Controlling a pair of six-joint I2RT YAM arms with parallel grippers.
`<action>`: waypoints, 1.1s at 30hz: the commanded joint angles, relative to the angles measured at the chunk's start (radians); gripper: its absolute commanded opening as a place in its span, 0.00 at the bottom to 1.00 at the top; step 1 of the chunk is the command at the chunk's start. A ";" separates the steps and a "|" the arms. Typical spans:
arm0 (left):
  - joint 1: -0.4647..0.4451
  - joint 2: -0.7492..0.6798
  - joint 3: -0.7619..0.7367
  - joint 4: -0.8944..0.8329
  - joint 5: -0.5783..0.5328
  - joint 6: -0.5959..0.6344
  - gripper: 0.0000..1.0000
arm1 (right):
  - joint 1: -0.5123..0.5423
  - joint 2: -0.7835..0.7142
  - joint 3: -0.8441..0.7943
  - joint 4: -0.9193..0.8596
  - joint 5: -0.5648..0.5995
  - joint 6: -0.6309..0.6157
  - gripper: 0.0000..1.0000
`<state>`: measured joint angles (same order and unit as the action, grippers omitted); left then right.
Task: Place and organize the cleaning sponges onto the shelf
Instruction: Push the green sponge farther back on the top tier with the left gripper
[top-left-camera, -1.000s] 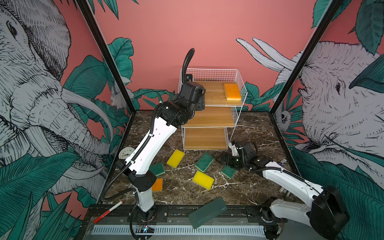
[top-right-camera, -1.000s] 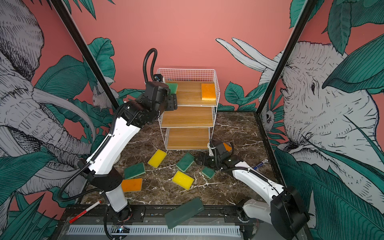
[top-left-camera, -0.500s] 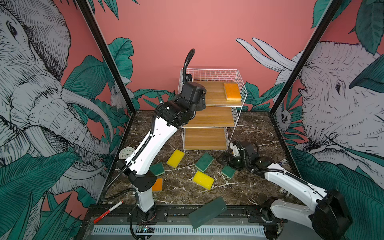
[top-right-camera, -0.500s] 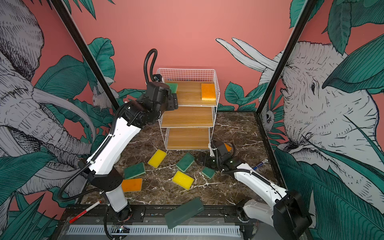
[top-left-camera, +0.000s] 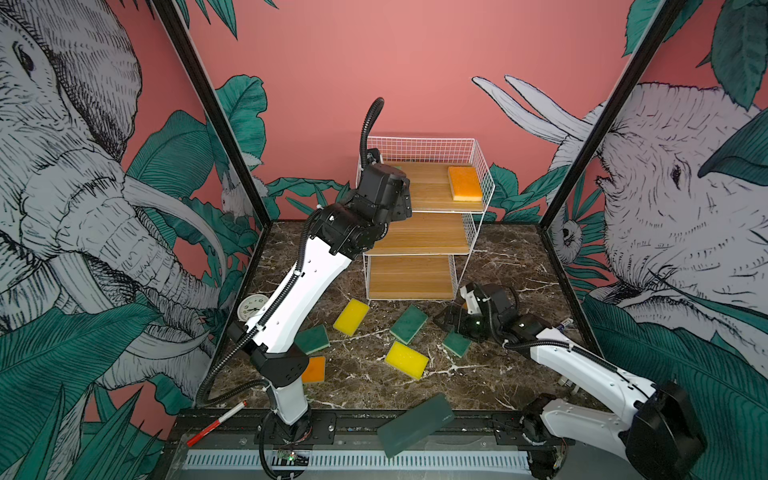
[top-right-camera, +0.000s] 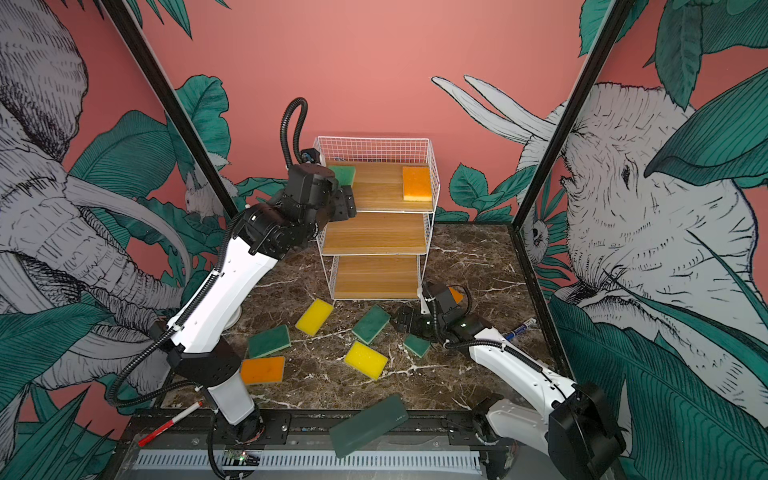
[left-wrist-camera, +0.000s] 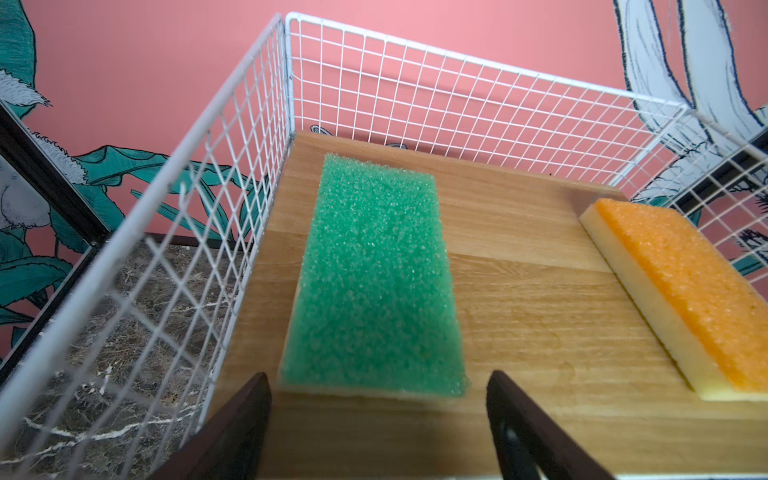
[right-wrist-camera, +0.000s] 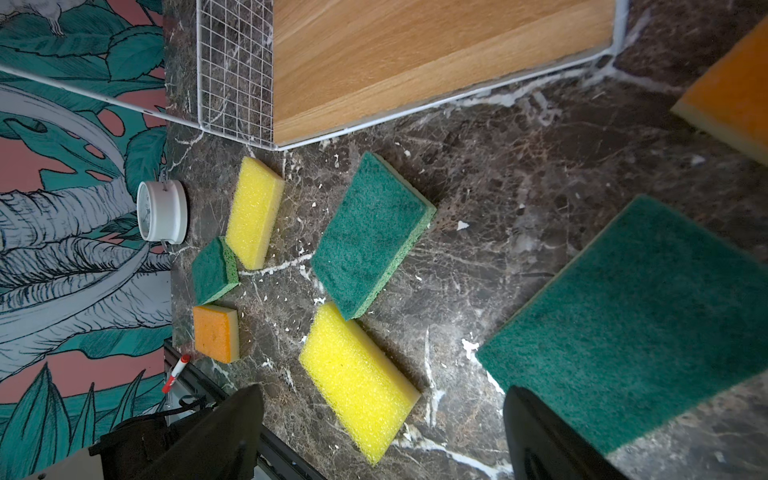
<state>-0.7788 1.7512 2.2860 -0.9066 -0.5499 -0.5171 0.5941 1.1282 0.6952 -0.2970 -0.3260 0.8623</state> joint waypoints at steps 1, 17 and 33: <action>-0.020 -0.056 -0.012 -0.047 -0.038 -0.038 0.83 | 0.011 -0.011 -0.008 0.013 0.007 0.013 0.93; -0.093 -0.038 0.063 0.031 -0.015 0.098 0.48 | 0.024 -0.013 -0.005 0.009 0.009 0.023 0.90; 0.033 0.152 0.361 -0.034 0.202 0.147 0.29 | 0.027 -0.054 -0.002 -0.038 0.023 0.005 0.88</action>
<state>-0.8028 1.8935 2.6015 -0.8658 -0.4572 -0.3157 0.6147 1.0916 0.6952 -0.3218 -0.3225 0.8715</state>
